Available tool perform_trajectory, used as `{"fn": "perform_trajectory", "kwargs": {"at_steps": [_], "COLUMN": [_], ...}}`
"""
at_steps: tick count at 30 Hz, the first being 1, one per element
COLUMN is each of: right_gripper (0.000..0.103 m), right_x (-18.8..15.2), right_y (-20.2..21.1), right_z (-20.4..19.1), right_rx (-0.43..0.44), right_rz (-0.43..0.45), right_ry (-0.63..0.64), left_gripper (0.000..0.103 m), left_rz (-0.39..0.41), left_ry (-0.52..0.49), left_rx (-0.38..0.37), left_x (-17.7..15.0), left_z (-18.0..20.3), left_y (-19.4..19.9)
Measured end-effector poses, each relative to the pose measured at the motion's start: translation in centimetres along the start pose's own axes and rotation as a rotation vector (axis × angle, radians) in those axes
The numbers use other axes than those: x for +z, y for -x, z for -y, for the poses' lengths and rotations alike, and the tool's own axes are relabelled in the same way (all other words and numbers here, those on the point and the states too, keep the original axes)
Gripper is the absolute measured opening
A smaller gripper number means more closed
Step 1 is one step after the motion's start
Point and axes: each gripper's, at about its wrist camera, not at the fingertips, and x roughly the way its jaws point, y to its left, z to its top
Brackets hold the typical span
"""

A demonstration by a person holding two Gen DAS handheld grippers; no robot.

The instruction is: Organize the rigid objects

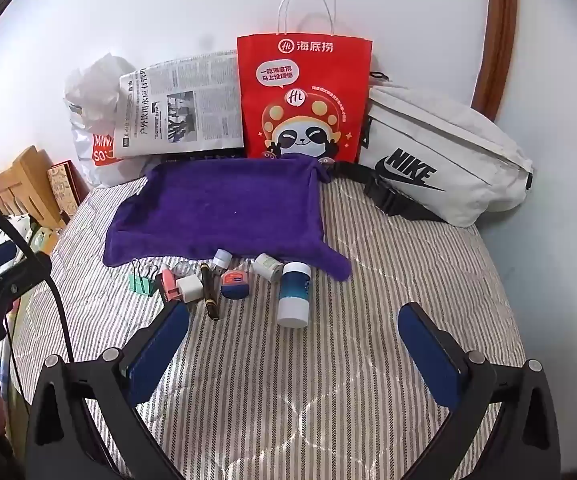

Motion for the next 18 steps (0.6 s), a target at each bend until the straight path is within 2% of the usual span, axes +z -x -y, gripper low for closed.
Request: {"fn": "perform_trajectory", "kwargs": {"at_steps": [2,4,9,12,18], "right_gripper": [0.103,0.103,0.103,0.103,0.103], "right_x": [-0.2,-0.2,0.1,0.1,0.1], "right_y": [-0.1,-0.2,1.1,1.1,1.6], "right_z": [-0.5,-0.7,-0.2,-1.2,-1.1], "right_rx": [0.013,0.008,-0.005,-0.023,-0.015], "right_rz": [0.008,0.007,0.008,0.002,0.003], "right_ry": [-0.010,-0.005,0.007,0.014,0.023], "left_gripper": [0.103,0.103,0.103,0.103,0.103], "left_rz": [0.020,0.029,0.016,-0.003,-0.015], "left_ry": [-0.024,-0.009,-0.011,-0.006,0.005], "left_rx": [0.010,-0.022,-0.021,-0.033,-0.022], "left_x": [-0.5,-0.6,-1.0,-0.5,-0.8], "left_z": [0.9,0.6,0.2,-0.6,-1.2], "left_y": [0.3,0.8,1.0,1.0,0.8]}}
